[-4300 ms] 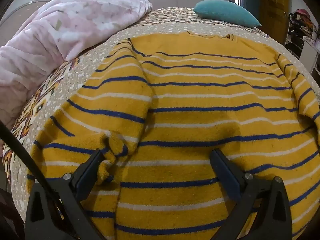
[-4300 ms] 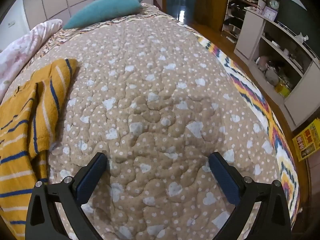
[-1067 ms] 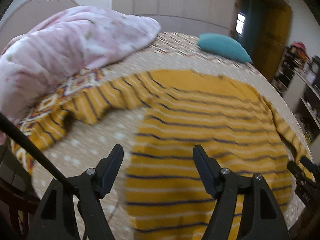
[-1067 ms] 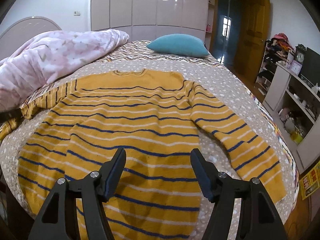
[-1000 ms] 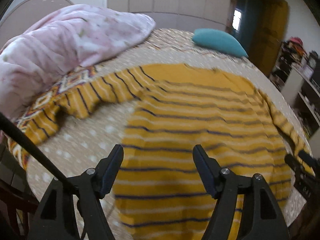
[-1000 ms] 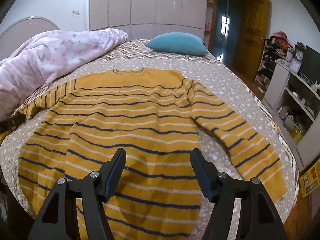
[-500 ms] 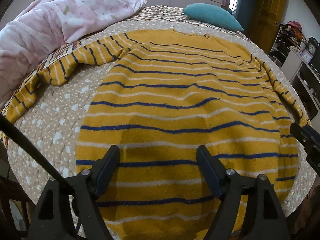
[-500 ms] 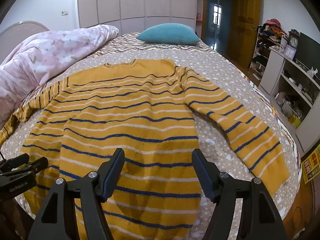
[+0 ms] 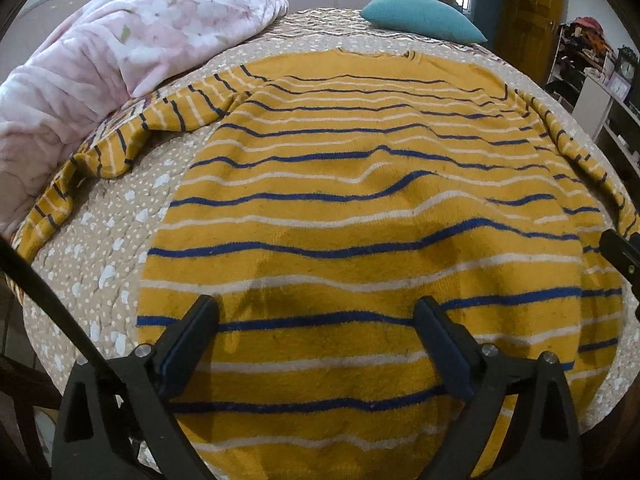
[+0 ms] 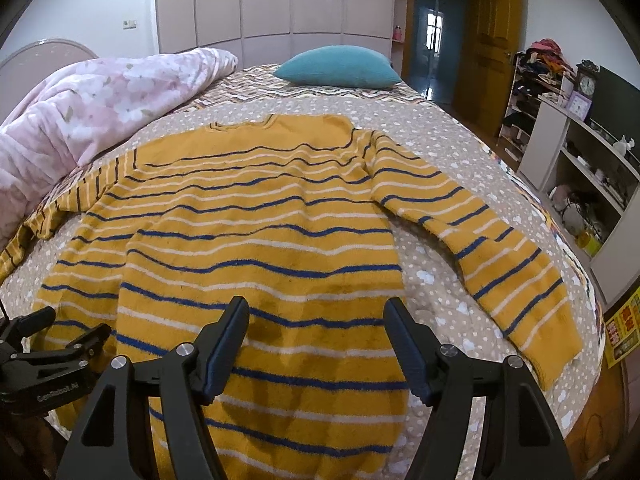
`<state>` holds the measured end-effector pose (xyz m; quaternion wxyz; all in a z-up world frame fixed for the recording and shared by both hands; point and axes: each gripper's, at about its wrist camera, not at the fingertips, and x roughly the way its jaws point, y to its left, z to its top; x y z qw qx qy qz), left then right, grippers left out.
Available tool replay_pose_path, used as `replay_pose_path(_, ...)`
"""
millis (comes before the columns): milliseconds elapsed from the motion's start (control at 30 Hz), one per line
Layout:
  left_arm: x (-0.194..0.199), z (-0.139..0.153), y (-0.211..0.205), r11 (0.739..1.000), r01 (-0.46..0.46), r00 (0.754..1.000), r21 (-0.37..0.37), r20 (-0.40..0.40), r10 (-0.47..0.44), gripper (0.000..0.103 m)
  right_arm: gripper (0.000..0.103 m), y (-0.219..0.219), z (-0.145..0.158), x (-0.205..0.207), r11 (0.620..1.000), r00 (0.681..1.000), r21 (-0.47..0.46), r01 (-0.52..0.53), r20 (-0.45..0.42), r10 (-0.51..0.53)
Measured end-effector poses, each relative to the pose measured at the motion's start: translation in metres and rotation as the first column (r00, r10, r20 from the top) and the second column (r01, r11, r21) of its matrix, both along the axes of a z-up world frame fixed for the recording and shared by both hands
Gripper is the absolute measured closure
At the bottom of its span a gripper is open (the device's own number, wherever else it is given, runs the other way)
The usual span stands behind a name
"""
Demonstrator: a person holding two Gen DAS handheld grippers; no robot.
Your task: Fold small clothes
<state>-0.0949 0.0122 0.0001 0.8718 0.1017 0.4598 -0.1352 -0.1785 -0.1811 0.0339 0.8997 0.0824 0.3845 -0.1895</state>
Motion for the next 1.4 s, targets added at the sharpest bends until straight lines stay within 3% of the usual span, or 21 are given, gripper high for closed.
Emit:
replay_pose_path(433, 0.001, -0.002, 0.001, 1.0, 0.031, 0.999, -0.006, -0.012, -0.031, 0.0, 0.029, 0.005, 0.006, 0.001, 0.999, 0.998, 0.04, 0.0, 0.059, -0.002)
replay_pose_path(633, -0.004, -0.005, -0.002, 1.0, 0.007, 0.999, 0.003, 0.05, -0.007, 0.0, 0.029, 0.009, -0.006, -0.003, 1.0, 0.999, -0.001, -0.026, 0.035, 0.026)
replay_pose_path(833, -0.004, -0.006, -0.004, 1.0, 0.008, 0.998, 0.003, 0.061, -0.008, 0.0, 0.029, -0.002, -0.014, 0.005, 1.0, 1.0, 0.008, -0.022, 0.016, 0.022)
replay_pose_path(1100, -0.005, -0.006, -0.006, 1.0, 0.002, 0.998, -0.001, 0.059, -0.002, 0.0, 0.028, -0.005, -0.004, 0.027, 0.999, 0.999, 0.02, -0.044, 0.022, 0.043)
replay_pose_path(1400, -0.008, -0.007, -0.003, 1.0, 0.01, 0.997, -0.015, 0.078, -0.009, 0.0, 0.025, -0.001, -0.037, 0.034, 0.997, 0.998, 0.062, -0.042, -0.048, 0.045)
